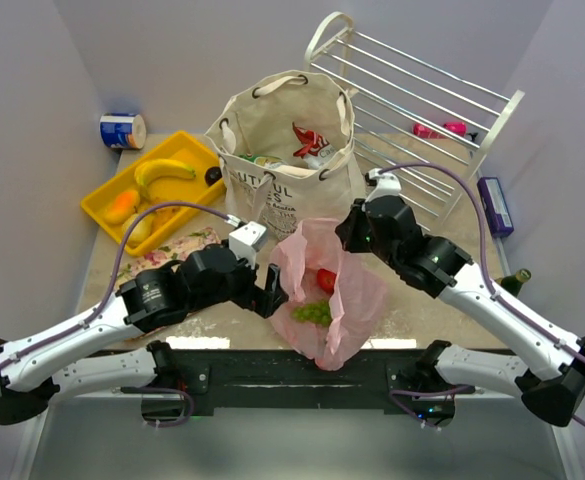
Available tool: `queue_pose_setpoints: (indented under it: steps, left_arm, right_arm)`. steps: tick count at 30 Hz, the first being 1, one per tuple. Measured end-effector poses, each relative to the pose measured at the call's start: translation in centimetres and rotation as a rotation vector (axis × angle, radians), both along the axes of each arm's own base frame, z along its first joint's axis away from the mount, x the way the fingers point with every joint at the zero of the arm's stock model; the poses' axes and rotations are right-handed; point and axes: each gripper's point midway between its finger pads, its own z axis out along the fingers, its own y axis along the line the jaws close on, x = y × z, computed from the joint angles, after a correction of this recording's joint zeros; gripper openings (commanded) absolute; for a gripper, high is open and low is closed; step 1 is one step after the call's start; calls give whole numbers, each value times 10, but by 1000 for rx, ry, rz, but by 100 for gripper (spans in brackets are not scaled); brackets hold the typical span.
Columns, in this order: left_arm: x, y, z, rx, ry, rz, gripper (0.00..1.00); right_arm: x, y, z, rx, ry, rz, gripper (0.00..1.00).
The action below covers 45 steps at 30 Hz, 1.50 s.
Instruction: Place the mixed food into the grocery bags and tie them
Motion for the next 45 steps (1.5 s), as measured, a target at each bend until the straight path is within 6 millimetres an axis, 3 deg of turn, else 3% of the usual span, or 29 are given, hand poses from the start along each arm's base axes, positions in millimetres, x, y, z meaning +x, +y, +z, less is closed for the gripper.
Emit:
queue_pose_setpoints:
  steps: [5,13,18,19,20,23,25,29,31,32,34,35,37,39,45]
  left_arm:
    - [-10,-10,-4,-56,39,-46,100]
    - [-13,-29,17,-166,27,-98,100]
    - [-9,-34,6,-136,40,-89,96]
    - [-8,-36,3,-132,43,-89,93]
    - [-7,-37,0,-128,46,-89,80]
    - [-6,-40,-6,-124,51,-89,58]
    - [-4,-43,-8,-129,52,-86,50]
    - [-2,-46,-10,-143,50,-77,19]
    - [0,-46,-10,-154,49,-64,9]
    - [1,-46,-11,-154,45,-57,0]
    - [3,-44,-11,-157,36,-40,0]
    - [5,-42,-9,-160,29,-28,0]
    - [8,-38,-6,-166,12,-3,0]
    - [11,-35,0,-183,-6,16,0]
    - [25,-37,27,-302,-38,43,0]
  right_arm:
    - [3,2,3,-6,-6,5,0]
    - [3,3,8,-2,-15,7,0]
    - [3,3,8,-1,-15,7,0]
    - [3,3,8,-1,-16,7,0]
    - [3,3,8,-1,-16,7,0]
    - [3,3,8,-2,-15,7,0]
    - [3,3,8,-2,-14,7,0]
    - [3,3,11,-2,-19,10,0]
    - [2,3,12,-5,-18,17,0]
    - [1,3,12,-8,-16,20,4]
    - [-2,1,12,-22,-3,34,17]
    - [-6,1,13,-24,6,48,42]
    - [-13,1,18,-24,19,74,64]
    - [-23,-2,27,-18,22,110,79]
    - [-82,-15,51,72,34,275,84]
